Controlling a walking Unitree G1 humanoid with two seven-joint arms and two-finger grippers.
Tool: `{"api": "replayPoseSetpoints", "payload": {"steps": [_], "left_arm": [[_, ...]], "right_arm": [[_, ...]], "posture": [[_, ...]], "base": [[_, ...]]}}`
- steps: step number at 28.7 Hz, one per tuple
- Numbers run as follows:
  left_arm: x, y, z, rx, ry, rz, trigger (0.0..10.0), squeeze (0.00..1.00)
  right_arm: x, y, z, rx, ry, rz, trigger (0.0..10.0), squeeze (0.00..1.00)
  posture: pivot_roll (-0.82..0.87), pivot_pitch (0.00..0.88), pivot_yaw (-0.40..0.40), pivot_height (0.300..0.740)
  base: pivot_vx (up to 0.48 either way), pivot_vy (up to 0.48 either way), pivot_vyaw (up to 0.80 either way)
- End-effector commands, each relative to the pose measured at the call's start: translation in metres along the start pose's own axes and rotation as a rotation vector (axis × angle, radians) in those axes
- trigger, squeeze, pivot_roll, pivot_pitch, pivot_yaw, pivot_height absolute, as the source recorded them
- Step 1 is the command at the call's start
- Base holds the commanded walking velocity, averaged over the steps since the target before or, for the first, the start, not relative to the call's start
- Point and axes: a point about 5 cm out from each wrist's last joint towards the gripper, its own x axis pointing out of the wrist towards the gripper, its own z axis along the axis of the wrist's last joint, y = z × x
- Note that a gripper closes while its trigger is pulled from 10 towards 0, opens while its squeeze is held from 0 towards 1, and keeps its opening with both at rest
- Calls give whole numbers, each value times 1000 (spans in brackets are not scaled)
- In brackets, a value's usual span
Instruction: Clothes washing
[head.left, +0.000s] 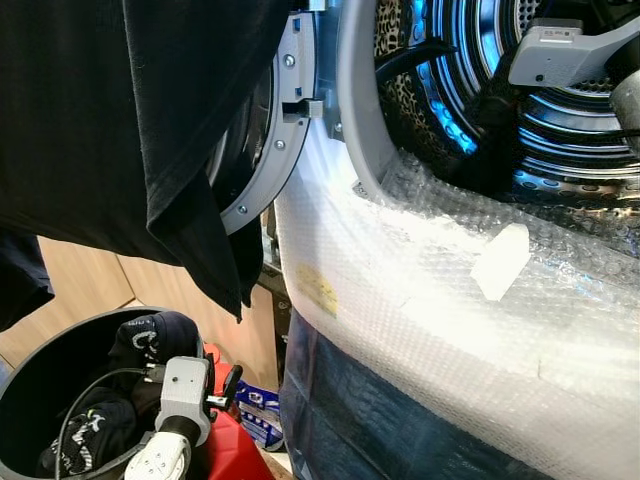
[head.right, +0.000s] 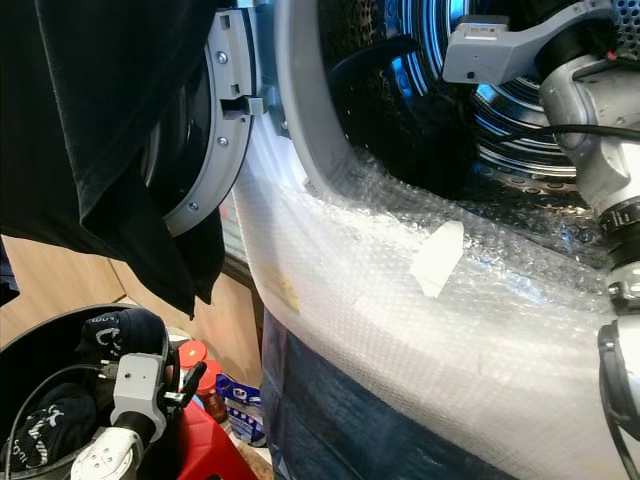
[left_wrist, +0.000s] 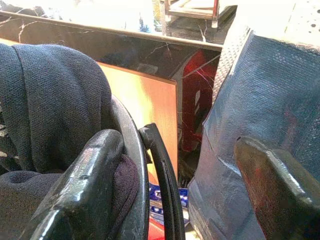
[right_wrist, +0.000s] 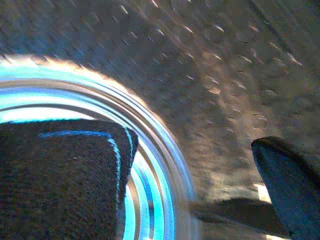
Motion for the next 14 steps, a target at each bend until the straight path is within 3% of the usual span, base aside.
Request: {"api": "replayPoseSetpoints", "payload": {"steps": [1,2,3,4,5,9,14], "left_arm": [[0,-8,-8,-2,49,-45,10000,0],[0,-8,-8,-2,50,-46,10000,0],[1,-9,-7,-1,50,-50,10000,0],[1,-9,-7,-1,50,-50,10000,0],[1,-9,-6,0,50,-51,10000,0],[-2,-7,-7,1,52,-47,10000,0],[-4,-5,-9,2,57,-42,10000,0]], "right_arm": [[0,7,7,76,-27,46,10000,0],[-1,15,12,111,-46,87,10000,0],[-9,44,28,215,-67,222,10000,0],[-9,44,28,215,-67,222,10000,0],[-15,62,46,314,-89,295,10000,0],[-18,68,66,381,-135,320,10000,0],[-16,67,72,416,-144,321,10000,0]], "posture": [[58,0,-10,740],[58,0,-10,740],[59,0,-7,740],[59,0,-7,740],[59,0,-7,740],[74,0,-7,740],[79,0,-8,740]], "base": [[0,0,0],[0,0,0],[0,0,0],[0,0,0],[0,0,0],[0,0,0],[0,0,0]]}}
